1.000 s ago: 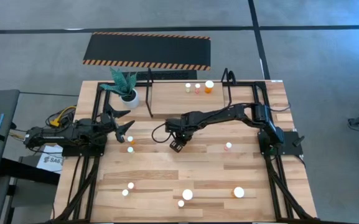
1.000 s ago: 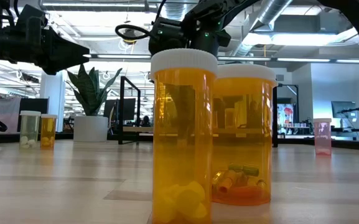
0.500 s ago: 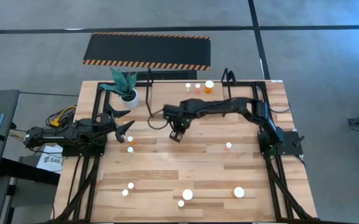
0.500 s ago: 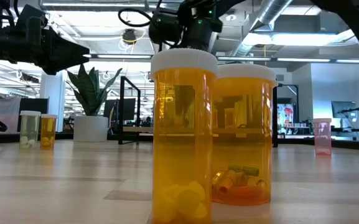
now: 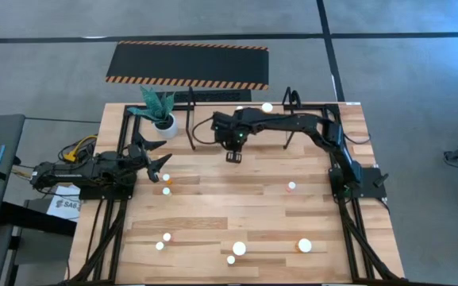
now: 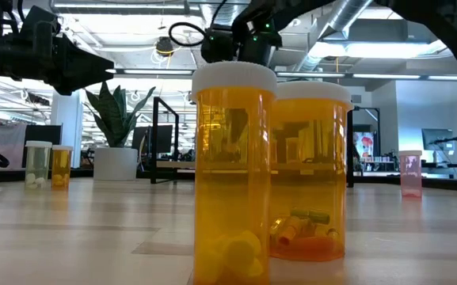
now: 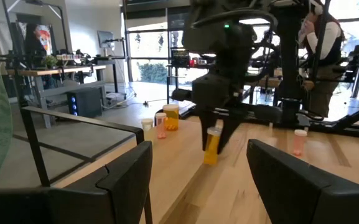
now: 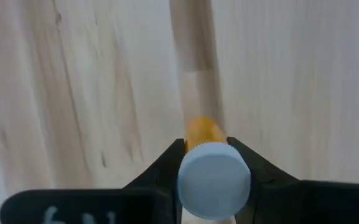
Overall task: Pick and place medicine bottles onto shelf by color
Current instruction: Put the top right small orange pill bottle on the shelf
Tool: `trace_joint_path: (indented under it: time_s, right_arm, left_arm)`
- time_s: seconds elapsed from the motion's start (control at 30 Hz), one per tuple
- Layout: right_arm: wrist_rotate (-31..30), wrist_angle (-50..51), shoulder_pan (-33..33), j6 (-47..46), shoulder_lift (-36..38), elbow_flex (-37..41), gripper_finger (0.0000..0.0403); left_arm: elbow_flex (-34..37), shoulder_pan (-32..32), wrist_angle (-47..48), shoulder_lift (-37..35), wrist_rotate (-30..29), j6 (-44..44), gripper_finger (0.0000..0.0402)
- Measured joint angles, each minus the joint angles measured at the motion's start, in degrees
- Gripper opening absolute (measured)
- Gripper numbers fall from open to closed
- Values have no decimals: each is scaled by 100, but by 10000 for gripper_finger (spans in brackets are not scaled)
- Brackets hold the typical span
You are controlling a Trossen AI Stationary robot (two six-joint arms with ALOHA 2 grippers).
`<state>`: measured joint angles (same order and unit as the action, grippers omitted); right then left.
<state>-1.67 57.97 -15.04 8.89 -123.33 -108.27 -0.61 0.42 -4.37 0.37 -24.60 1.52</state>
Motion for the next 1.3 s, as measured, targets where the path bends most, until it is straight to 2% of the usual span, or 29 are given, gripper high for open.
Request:
trace_joint_path:
  time_s: [0.1,0.23,0.5,0.7,0.9,1.3]
  right_arm:
    - [39,18,-124,411,0,0,103]
    - [318,-7,-241,1418,0,0,120]
    - [503,-216,-371,3071,0,0,108]
    - [506,-404,-512,4062,-31,-2,116]
    - [707,-554,-700,4643,-79,-2,116]
    - [936,-629,-1048,4875,-76,0,118]
  left_arm:
    - [0,0,1,1,0,0,249]
    - [1,0,1,1,0,-2,249]
    - [1,0,0,0,0,-2,249]
    - [0,1,0,0,0,0,249]
    - [-1,0,1,1,1,-2,249]
    - [-1,0,1,0,0,0,249]
